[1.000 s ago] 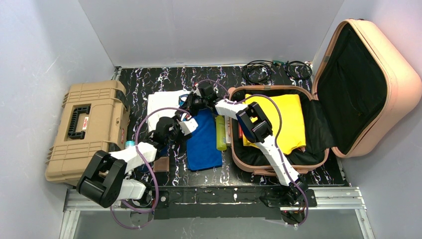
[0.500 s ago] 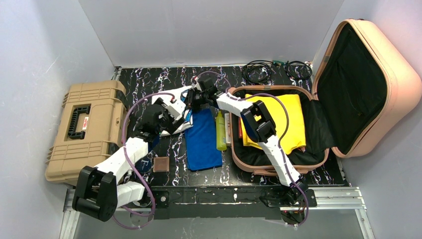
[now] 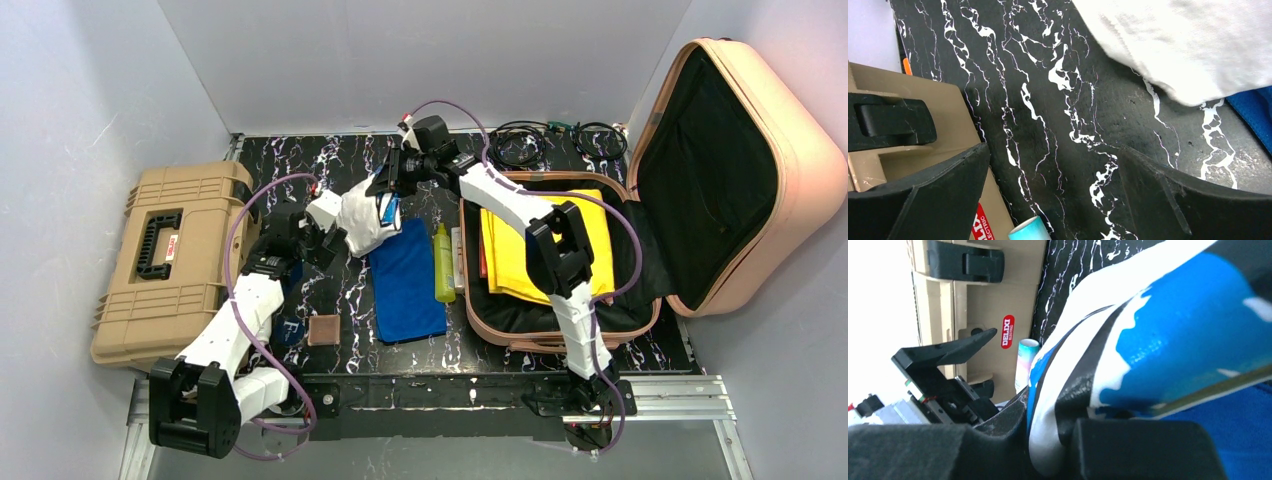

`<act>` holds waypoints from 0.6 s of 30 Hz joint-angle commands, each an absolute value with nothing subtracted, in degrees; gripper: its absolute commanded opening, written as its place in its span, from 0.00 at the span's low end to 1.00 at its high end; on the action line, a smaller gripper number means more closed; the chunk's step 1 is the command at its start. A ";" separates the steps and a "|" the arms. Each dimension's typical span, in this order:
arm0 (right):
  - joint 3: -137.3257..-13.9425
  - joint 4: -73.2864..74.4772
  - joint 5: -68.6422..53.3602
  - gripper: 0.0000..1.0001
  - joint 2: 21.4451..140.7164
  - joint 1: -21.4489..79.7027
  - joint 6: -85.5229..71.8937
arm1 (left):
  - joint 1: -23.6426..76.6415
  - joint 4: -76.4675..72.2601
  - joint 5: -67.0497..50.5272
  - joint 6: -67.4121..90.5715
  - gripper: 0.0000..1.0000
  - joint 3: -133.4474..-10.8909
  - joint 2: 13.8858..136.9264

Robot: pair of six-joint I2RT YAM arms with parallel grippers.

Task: Pack the luggage
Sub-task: Place the clothes in the luggage.

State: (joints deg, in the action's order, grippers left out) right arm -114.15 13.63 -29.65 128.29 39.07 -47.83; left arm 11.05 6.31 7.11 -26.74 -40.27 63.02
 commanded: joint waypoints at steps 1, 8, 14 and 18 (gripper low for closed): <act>-111.65 13.38 -31.70 0.01 119.64 38.53 -44.59 | 10.56 9.58 7.79 -25.01 0.98 -41.57 60.72; -98.48 19.13 -34.18 0.01 107.96 34.65 -35.40 | 9.96 9.92 7.67 -25.26 0.98 -41.13 59.27; -86.65 29.42 -35.89 0.01 100.26 26.51 -24.09 | 9.83 10.32 7.25 -25.25 0.98 -41.92 59.73; -83.09 38.52 -36.03 0.01 97.10 21.65 -15.22 | 9.76 11.12 6.78 -25.05 0.98 -43.52 60.76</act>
